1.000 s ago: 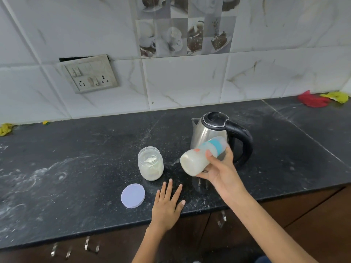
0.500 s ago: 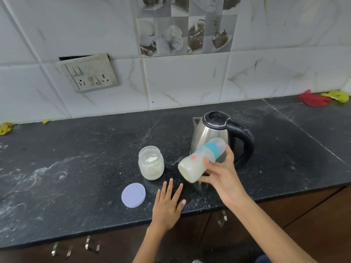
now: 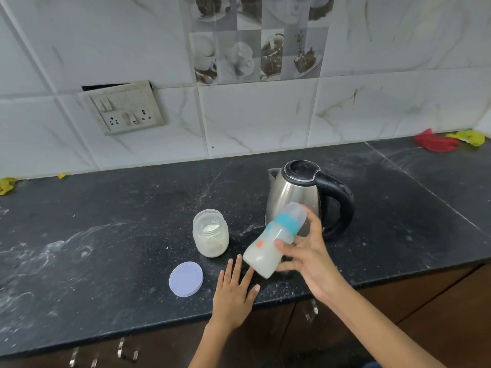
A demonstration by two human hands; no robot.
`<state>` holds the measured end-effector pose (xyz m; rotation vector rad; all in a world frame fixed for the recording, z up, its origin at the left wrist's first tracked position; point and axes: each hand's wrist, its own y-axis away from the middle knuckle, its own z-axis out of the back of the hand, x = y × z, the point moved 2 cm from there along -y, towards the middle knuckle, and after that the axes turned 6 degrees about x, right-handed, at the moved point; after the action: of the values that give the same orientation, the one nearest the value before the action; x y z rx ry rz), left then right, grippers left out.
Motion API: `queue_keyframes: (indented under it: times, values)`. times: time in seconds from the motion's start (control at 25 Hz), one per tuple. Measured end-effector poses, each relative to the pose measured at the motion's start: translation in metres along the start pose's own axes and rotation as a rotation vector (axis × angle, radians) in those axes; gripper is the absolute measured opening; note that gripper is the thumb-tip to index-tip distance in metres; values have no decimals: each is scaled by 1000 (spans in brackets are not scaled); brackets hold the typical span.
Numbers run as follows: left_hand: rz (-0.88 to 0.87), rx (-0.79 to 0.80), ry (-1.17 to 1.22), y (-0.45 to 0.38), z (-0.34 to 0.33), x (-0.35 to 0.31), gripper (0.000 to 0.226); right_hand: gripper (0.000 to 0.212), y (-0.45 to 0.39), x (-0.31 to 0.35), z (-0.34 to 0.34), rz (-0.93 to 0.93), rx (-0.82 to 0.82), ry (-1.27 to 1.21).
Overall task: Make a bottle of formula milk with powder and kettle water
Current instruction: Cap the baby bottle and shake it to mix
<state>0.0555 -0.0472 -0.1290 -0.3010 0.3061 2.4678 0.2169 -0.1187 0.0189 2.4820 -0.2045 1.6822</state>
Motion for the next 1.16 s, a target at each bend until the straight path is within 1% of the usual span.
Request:
queue_keyframes:
  times: [0.08,0.2,0.24,0.32,0.36,0.48,0.52,0.6,0.64,0.72,0.76,0.88,0.92,1.0,1.04,1.16]
  values:
    - [-7,5,-14,0,0,-1,56,89,-2,5,3,49,-61,-17]
    - [-8,-25,53,1,0,-2,58,87,-1,1,-10,-4,72,44]
    - [-10,-25,51,1,0,-1,57,86,-2,0,-11,-3,75,39]
    - [-15,-5,-4,1,0,0,57,85,-5,2,-8,27,-9,-39]
    - [-13,5,-13,0,0,-1,57,85,-6,3,-7,23,-26,-66]
    - [-10,-22,59,2,1,-2,59,87,-3,-1,-14,-39,79,0]
    - [-14,-22,60,2,1,-1,58,86,-4,-2,-12,-35,66,-1]
    - [-21,-6,14,1,1,0,57,86,-6,1,-6,2,-12,-53]
    - [-23,-2,10,1,1,-1,57,86,-6,2,-4,-1,-13,-53]
    - [-16,-24,52,2,2,-3,58,86,-3,0,-7,-47,79,9]
    - [-13,-28,66,3,2,-2,58,86,-3,-1,-8,-61,93,29]
    - [-24,-6,9,1,1,0,56,88,-6,2,0,-12,-29,-84]
    - [-26,-12,22,1,0,-1,57,87,-5,2,0,-25,-13,-96]
    - [-28,-39,99,1,1,-3,59,85,-1,-2,-8,-96,117,-44]
    - [-29,-42,107,1,1,-2,60,84,0,-4,-10,-110,135,-36]
    - [-24,-8,5,1,-1,1,57,85,-4,1,-5,-54,-25,-124]
